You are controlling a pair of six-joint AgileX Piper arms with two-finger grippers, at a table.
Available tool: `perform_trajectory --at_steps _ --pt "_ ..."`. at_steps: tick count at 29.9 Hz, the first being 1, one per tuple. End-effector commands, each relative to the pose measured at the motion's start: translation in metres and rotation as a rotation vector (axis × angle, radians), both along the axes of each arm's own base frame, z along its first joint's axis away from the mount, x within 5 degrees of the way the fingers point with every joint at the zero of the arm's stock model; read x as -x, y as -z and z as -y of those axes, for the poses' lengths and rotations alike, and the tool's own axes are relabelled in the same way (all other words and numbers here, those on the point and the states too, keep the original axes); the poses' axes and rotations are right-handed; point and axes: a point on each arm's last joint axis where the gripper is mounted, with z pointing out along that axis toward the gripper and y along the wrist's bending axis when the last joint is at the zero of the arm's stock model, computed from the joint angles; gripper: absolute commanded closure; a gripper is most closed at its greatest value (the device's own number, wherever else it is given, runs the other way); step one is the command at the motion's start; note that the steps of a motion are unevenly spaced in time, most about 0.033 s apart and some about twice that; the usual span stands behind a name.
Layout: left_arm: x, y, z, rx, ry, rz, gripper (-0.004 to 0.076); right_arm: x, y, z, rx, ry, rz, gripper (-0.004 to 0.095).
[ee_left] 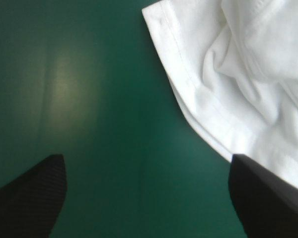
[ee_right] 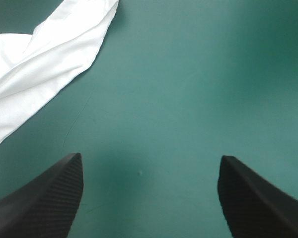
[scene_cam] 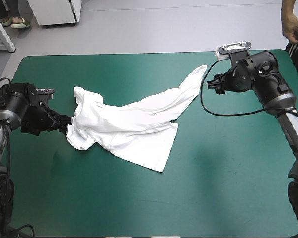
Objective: Fold the cloth
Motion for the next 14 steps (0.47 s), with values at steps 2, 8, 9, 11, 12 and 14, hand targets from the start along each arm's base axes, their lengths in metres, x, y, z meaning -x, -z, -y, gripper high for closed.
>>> perform_trajectory --at_steps 2,8,9,11,12,14 --pt "-0.021 0.016 0.004 0.069 -0.023 0.05 0.0138 0.009 -0.024 0.005 -0.013 -0.006 0.1 0.0239" --pt "-0.042 0.06 0.006 0.119 -0.011 -0.025 0.0241 0.008 -0.023 0.004 -0.023 -0.01 0.095 0.0239" --pt "-0.043 0.063 0.006 0.125 -0.011 -0.033 0.0251 0.007 -0.022 0.003 -0.023 -0.013 0.092 0.0239" --pt "-0.045 0.069 0.008 0.151 -0.015 -0.043 0.0273 0.005 -0.019 0.002 -0.032 -0.021 0.084 0.0239" --pt "-0.045 0.069 0.009 0.163 -0.013 -0.039 0.0284 0.002 -0.016 0.0 -0.033 -0.028 0.074 0.0239" --pt "-0.046 0.068 0.013 0.201 -0.011 -0.033 0.0324 -0.003 -0.008 -0.003 -0.037 -0.037 0.056 0.0239"
